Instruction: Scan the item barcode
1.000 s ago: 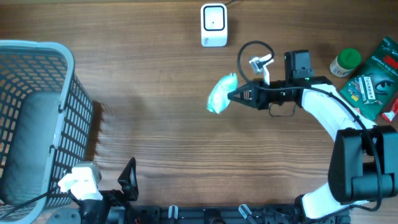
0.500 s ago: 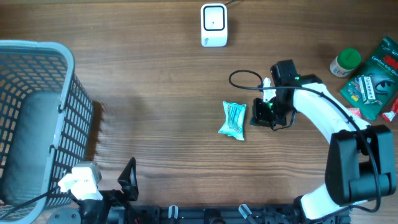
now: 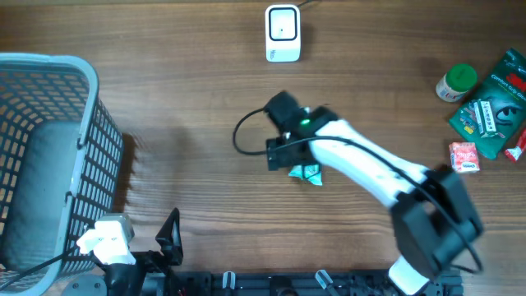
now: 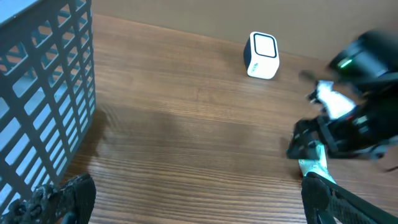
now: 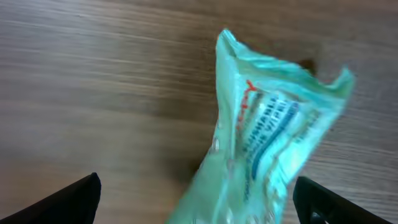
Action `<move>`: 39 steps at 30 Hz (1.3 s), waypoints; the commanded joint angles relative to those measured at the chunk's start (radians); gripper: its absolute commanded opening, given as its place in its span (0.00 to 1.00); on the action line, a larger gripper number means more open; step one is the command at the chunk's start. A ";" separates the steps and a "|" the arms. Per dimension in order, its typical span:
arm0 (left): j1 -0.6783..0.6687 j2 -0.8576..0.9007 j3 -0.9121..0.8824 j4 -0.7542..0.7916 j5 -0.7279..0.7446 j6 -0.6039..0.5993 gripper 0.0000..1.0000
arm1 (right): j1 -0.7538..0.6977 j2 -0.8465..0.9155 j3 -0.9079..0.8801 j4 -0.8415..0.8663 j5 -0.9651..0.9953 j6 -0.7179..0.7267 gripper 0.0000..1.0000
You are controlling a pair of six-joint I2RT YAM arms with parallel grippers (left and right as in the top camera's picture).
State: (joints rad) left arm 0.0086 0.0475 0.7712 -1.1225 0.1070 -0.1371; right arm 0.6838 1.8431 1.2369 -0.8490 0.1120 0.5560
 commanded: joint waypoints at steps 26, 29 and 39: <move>0.006 -0.007 -0.001 0.002 0.016 -0.005 1.00 | -0.360 0.018 0.244 -0.681 -1.299 -0.398 0.04; 0.006 -0.007 -0.001 0.002 0.015 -0.006 1.00 | -0.425 0.017 0.242 -0.762 -1.277 -0.312 0.04; 0.006 -0.007 -0.001 0.002 0.015 -0.006 1.00 | -0.492 0.016 0.242 -0.762 -1.253 -0.268 0.04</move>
State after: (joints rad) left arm 0.0086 0.0475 0.7712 -1.1225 0.1070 -0.1371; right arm 0.1989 1.8832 1.4727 -1.6085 -1.1255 0.2756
